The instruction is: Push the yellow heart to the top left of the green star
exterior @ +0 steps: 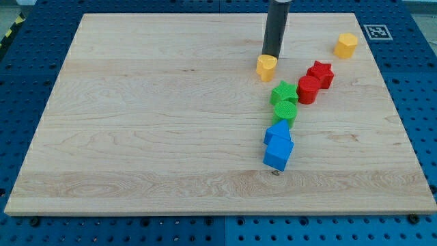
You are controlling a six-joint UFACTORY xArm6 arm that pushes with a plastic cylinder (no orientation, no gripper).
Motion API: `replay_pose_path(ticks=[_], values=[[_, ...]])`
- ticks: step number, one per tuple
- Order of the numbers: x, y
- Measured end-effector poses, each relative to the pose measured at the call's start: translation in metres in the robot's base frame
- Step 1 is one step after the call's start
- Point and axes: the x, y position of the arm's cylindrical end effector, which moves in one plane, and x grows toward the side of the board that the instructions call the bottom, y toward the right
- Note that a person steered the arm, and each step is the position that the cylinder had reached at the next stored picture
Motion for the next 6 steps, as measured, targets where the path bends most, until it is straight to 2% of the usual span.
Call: replay_pose_path(ticks=[2, 4, 5, 6], values=[[0.011, -0.027], [-0.005, -0.018], [0.016, -0.015], [0.019, -0.015]])
